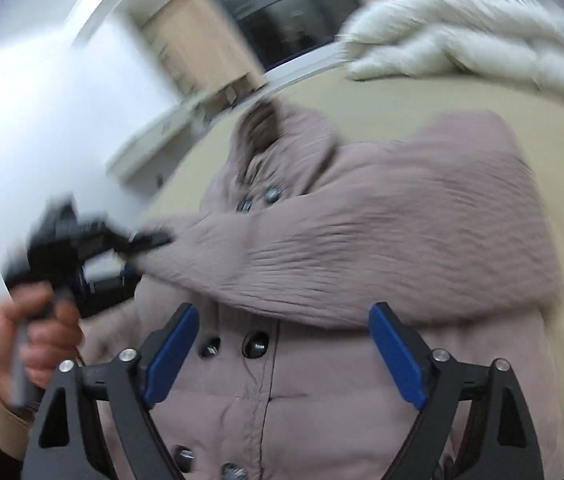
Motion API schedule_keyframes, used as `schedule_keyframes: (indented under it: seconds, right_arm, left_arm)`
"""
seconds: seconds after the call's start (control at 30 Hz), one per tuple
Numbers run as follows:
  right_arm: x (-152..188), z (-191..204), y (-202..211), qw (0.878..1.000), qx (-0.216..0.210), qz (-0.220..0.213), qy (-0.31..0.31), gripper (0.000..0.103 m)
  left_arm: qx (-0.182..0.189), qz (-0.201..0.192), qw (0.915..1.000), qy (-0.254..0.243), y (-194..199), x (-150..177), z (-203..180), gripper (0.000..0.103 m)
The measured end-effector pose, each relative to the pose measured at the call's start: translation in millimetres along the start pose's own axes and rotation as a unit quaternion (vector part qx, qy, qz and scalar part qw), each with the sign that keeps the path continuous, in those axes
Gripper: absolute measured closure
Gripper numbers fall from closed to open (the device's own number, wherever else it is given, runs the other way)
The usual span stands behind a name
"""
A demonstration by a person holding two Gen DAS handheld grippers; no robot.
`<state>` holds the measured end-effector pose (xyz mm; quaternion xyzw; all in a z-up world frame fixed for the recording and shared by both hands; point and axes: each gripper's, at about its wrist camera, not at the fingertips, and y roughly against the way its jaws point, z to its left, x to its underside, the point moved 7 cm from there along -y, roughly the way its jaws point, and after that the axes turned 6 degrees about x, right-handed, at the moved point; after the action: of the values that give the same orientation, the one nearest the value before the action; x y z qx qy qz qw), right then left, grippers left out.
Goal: Fold large clothes
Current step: 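Lay the sleeve across the coat body with the right tool while the left tool grasps the coat side edge, then fold the coat side edge over the sleeve with the left tool, then release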
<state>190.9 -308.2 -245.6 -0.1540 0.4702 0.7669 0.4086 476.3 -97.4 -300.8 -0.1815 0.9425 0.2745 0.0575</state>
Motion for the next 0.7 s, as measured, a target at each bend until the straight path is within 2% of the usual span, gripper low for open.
schedule_keyframes:
  seconds: [0.03,0.07,0.13,0.17,0.2,0.3,0.43,0.5,0.57,0.6,0.63,0.7]
  right_arm:
    - [-6,-21,6,0.998,-0.018,-0.003,-0.068,0.011]
    - [-11,-45,9,0.988,-0.043,-0.003,-0.151,0.009]
    - [-13,-75,6,0.955,-0.103,0.003,-0.278,0.009]
    - [-14,-81,2,0.938,-0.131,0.009,-0.321,0.009]
    - [-14,-82,-5,0.928,-0.148,0.017,-0.342,0.008]
    - [-23,-69,-29,0.916,-0.168,0.035,-0.362,0.003]
    - [-52,-58,-69,0.893,-0.202,0.034,-0.402,0.001]
    - [-66,-65,-84,0.889,-0.191,0.032,-0.415,0.001]
    - [-87,-87,-87,0.890,-0.164,-0.005,-0.426,0.005]
    - [-96,-102,-85,0.884,-0.157,-0.026,-0.440,0.005]
    - [-102,-115,-84,0.875,-0.153,-0.041,-0.458,0.006]
    - [-105,-133,-94,0.843,-0.174,-0.026,-0.509,0.006]
  left_arm:
    - [0.004,-0.011,0.9999,-0.003,8,-9,-6,0.084]
    - [0.008,-0.020,0.9998,-0.004,18,-15,-10,0.084]
    - [0.014,-0.038,0.9992,0.002,36,-27,-15,0.084]
    - [0.017,-0.046,0.9988,0.006,42,-32,-17,0.084]
    - [0.018,-0.052,0.9984,0.008,48,-36,-19,0.084]
    - [0.017,-0.056,0.9983,0.005,62,-38,-20,0.084]
    - [0.010,-0.063,0.9978,0.015,75,-39,-9,0.084]
    - [0.003,-0.069,0.9974,0.023,83,-39,3,0.084]
    - [-0.006,-0.075,0.9967,0.028,89,-41,17,0.084]
    - [-0.011,-0.078,0.9964,0.030,89,-42,24,0.084]
    - [-0.015,-0.077,0.9964,0.034,87,-42,31,0.084]
    - [-0.021,-0.066,0.9966,0.046,76,-38,45,0.084]
